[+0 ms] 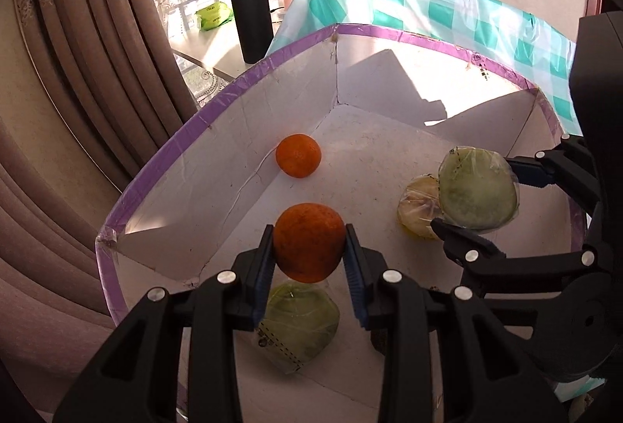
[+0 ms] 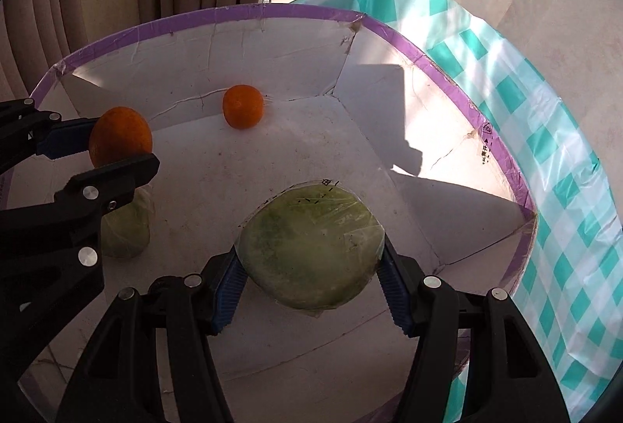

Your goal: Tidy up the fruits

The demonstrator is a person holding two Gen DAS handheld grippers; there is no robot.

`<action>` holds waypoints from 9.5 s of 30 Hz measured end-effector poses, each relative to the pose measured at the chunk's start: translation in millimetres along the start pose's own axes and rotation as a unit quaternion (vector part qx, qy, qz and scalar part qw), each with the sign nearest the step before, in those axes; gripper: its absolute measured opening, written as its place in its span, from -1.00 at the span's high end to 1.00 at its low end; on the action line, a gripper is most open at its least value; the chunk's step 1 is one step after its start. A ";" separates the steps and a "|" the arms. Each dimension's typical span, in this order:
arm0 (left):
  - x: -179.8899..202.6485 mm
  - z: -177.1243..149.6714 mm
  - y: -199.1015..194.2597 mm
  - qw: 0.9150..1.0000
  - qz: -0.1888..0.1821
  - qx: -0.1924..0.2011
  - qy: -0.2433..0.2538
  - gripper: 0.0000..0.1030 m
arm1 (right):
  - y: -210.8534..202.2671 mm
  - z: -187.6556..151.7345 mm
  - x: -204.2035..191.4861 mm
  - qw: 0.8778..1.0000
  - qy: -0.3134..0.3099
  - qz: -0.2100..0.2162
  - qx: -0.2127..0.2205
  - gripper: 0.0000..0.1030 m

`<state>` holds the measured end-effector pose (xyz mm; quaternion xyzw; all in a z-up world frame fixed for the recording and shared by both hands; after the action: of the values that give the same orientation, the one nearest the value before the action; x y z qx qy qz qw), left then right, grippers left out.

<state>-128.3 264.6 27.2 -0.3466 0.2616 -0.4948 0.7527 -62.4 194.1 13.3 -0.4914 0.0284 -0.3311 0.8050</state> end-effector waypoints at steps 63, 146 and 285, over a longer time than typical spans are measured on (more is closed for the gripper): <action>269.6 24.6 -58.0 0.969 -0.078 0.164 0.165 -0.96 | -57.7 -224.5 276.8 0.907 0.352 -0.219 0.068 -0.72; 364.9 215.6 237.1 0.989 -0.137 0.012 -0.051 -0.28 | 83.3 -154.0 445.9 0.847 0.496 -0.148 0.122 -0.17; -40.3 -5.3 -18.8 0.996 0.041 0.033 -0.079 -0.78 | -24.9 7.5 18.9 0.998 0.037 -0.041 0.028 -0.66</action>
<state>-157.9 295.5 40.6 -0.3481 0.1991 -0.4432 0.8017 -57.4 181.9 42.6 -0.4571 0.0294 -0.3822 0.8026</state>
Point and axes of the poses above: each gripper's, at about its wrist camera, not at the fingertips, and y roughly the way its jaws point, x to its right, z to its top, the point moved 7 cm from there along y, roughly the way its jaws point, and after that the axes turned 3 degrees about -z, right-handed, at the moved point
